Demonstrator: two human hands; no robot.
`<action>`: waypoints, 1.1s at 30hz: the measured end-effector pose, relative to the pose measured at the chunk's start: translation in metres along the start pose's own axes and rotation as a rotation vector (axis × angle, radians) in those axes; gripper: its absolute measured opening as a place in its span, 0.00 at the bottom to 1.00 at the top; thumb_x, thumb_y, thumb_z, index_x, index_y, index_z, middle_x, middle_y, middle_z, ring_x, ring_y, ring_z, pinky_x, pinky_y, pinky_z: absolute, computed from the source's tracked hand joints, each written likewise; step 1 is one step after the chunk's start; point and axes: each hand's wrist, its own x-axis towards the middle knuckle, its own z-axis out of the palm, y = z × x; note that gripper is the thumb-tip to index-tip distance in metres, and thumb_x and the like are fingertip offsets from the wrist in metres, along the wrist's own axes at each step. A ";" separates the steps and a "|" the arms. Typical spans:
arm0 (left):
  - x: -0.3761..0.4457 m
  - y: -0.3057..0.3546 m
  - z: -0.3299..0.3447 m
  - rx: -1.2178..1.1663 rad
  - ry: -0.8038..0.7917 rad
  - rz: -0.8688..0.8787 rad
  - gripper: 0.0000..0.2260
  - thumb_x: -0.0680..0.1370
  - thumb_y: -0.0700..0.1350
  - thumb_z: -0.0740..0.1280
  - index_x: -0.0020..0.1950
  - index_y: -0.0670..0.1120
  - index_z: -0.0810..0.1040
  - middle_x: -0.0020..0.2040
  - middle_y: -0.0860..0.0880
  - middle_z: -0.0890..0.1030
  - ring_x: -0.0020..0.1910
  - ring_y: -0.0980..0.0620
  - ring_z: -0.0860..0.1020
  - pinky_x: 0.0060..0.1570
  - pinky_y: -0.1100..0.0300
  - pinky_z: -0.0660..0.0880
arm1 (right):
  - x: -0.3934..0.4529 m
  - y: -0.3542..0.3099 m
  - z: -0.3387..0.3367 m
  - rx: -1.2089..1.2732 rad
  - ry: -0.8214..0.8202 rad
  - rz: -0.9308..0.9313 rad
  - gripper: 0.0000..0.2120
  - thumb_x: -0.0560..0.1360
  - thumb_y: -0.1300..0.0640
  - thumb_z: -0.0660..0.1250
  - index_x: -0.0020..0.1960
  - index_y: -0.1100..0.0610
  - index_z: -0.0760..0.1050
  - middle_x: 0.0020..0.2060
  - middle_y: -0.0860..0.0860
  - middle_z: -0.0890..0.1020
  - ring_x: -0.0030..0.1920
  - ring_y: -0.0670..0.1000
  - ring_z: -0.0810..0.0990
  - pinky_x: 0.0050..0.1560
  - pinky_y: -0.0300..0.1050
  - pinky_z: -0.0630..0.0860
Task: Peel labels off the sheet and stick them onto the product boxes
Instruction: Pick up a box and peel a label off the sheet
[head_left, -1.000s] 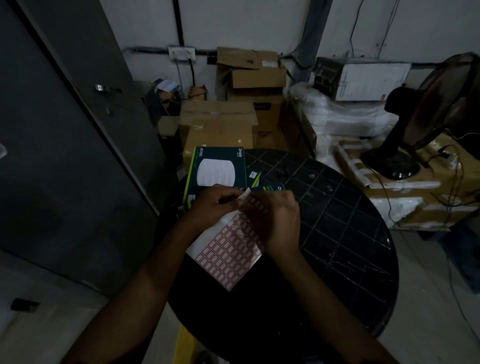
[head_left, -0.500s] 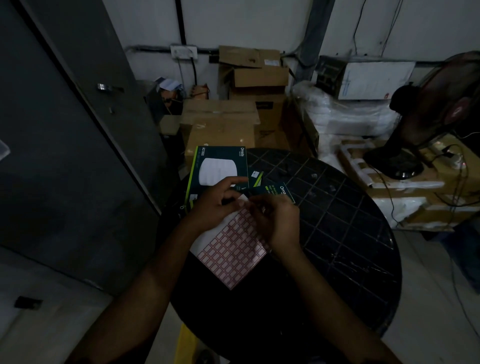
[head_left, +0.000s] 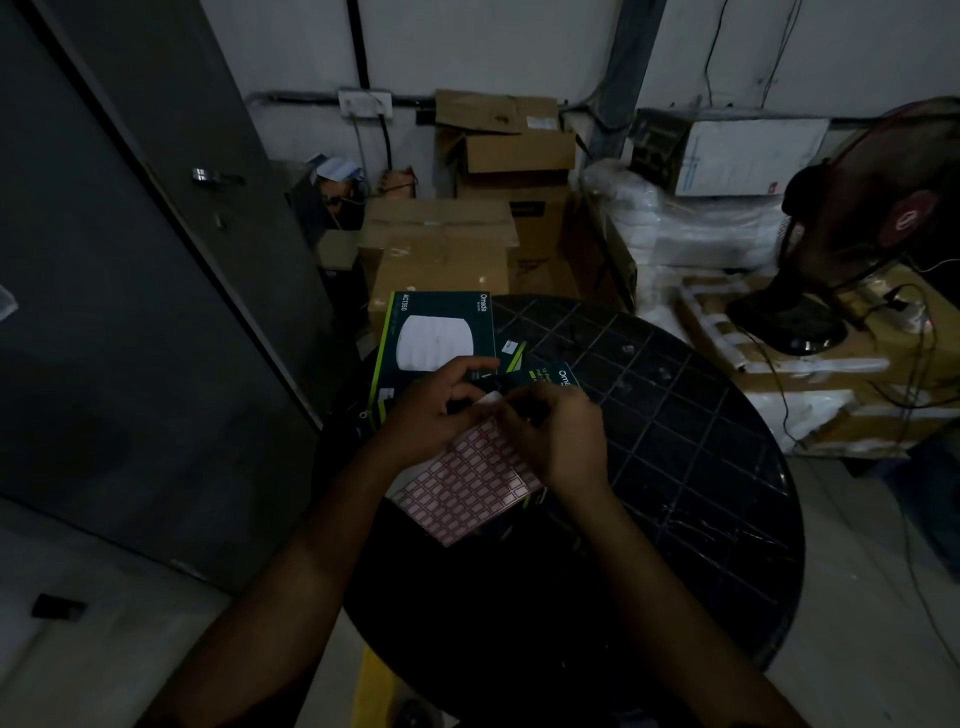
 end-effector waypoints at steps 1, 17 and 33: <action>0.000 0.000 0.000 0.011 0.000 0.005 0.21 0.79 0.47 0.68 0.71 0.51 0.69 0.49 0.50 0.85 0.52 0.55 0.83 0.56 0.46 0.79 | 0.000 0.002 0.002 -0.051 0.001 -0.020 0.09 0.74 0.43 0.70 0.48 0.46 0.84 0.41 0.41 0.85 0.43 0.44 0.82 0.45 0.50 0.81; 0.000 -0.003 0.002 -0.104 0.000 -0.041 0.20 0.79 0.40 0.68 0.69 0.53 0.71 0.51 0.46 0.85 0.54 0.51 0.82 0.57 0.43 0.78 | -0.002 -0.004 -0.002 0.084 -0.048 0.061 0.13 0.78 0.44 0.55 0.54 0.44 0.76 0.41 0.40 0.81 0.44 0.43 0.80 0.59 0.62 0.74; 0.003 -0.009 0.002 0.016 -0.010 -0.016 0.22 0.78 0.41 0.69 0.70 0.52 0.70 0.49 0.49 0.85 0.53 0.54 0.83 0.57 0.46 0.78 | 0.000 0.005 -0.034 0.588 -0.259 0.177 0.11 0.79 0.58 0.61 0.41 0.54 0.80 0.41 0.46 0.83 0.45 0.47 0.81 0.49 0.45 0.75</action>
